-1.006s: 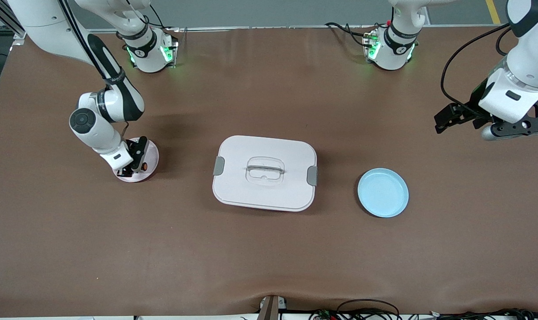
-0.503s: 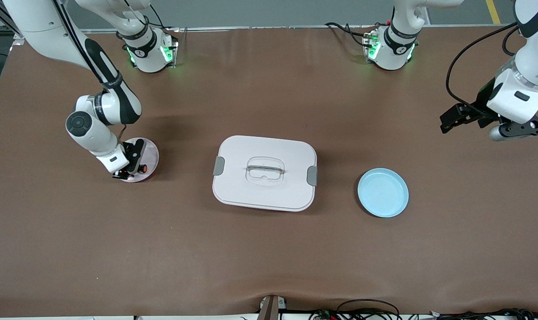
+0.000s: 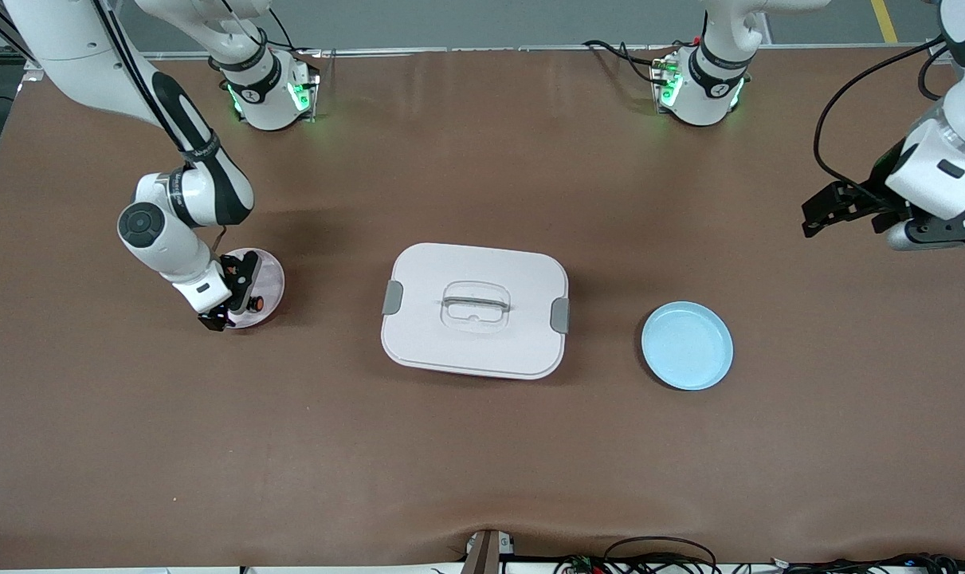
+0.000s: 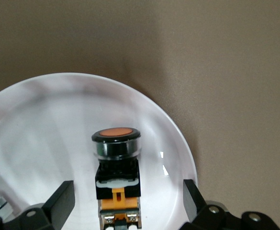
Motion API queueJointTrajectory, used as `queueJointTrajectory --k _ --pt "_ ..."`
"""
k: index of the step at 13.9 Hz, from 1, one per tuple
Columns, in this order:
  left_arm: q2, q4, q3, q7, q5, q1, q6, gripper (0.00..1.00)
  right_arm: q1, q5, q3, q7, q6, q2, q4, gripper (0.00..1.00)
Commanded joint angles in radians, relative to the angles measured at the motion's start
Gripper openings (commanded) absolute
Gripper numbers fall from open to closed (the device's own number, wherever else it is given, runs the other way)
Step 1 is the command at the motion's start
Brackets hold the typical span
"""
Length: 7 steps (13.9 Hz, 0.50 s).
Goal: Transfer orange switch to right arm and place
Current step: 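Lower the switch onto the white plate with the right gripper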
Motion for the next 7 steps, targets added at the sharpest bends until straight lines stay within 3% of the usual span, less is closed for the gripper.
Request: queueJointTrajectory --k 1,4,7 --pt "-0.018 0.015 -0.121 0.018 0.001 0.119 -0.023 1.0 -0.015 -0.021 0.014 0.002 -0.091 -0.026 0.032 1.0" --pt "-0.019 0.01 -0.117 0.018 0.001 0.112 -0.023 1.0 -0.012 -0.021 0.018 -0.003 -0.276 -0.049 0.12 1.0" --pt "-0.019 0.01 -0.065 0.018 0.001 0.05 -0.021 1.0 -0.008 -0.015 0.019 -0.003 -0.499 -0.052 0.252 1.0"
